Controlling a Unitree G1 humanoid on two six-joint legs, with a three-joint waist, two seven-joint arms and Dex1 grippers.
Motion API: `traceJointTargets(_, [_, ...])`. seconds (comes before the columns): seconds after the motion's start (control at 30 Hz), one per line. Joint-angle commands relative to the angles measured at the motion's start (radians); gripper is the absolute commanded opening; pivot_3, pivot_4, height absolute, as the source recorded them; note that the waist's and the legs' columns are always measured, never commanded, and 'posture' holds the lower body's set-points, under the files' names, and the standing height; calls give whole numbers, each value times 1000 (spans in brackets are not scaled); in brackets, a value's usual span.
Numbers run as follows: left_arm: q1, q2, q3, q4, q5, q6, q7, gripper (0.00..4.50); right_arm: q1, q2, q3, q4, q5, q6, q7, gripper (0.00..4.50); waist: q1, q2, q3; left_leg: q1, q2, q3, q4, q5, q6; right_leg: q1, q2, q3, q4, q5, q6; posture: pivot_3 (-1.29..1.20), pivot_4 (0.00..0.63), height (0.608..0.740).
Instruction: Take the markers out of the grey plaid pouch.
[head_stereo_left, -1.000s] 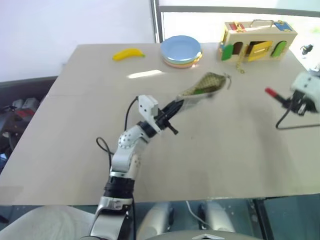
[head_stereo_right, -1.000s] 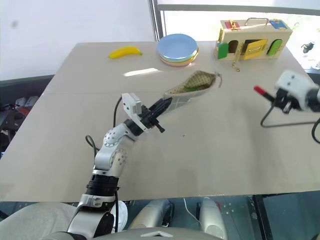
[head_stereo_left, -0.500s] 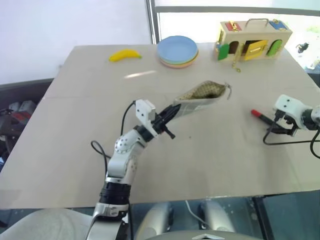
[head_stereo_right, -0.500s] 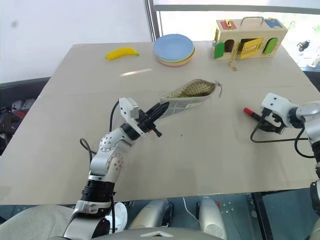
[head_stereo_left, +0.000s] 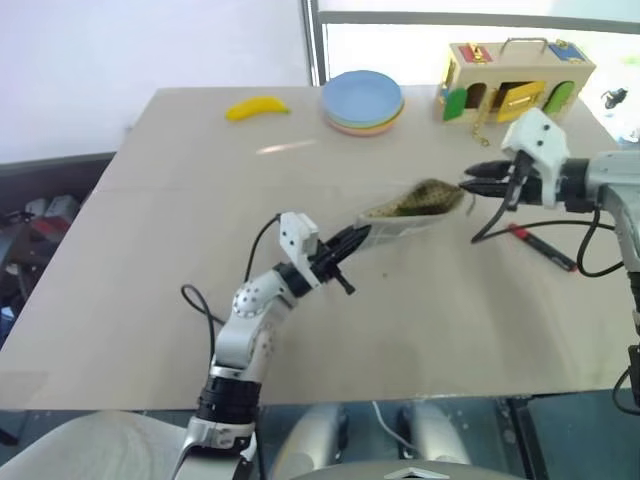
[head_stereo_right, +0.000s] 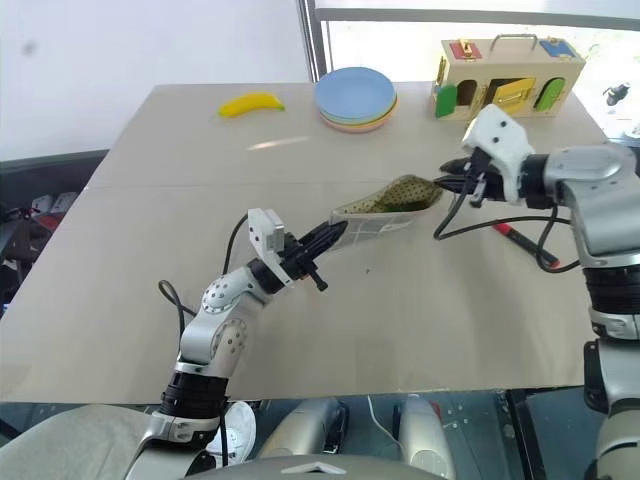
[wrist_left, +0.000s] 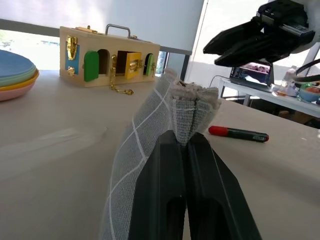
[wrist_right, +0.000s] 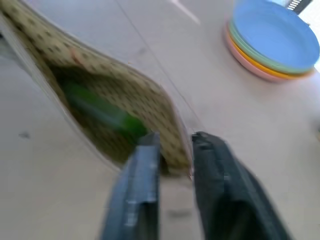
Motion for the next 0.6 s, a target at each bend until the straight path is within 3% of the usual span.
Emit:
traceJointTargets(0.03, [2,-11,-8,-60,-18,-7,4,0,5,5,20,-47,15,4,5,39,0,0,0,0,0,0,0,0,0,0,0,0,0,0,0,0,150,740])
traceJointTargets(0.6, [32,-20,-21,-111,-30,22,6,0,-34,74,195,74,-78,-112,29,39,-3,0,0,0,0,0,0,0,0,0,0,0,0,0,0,0,150,740])
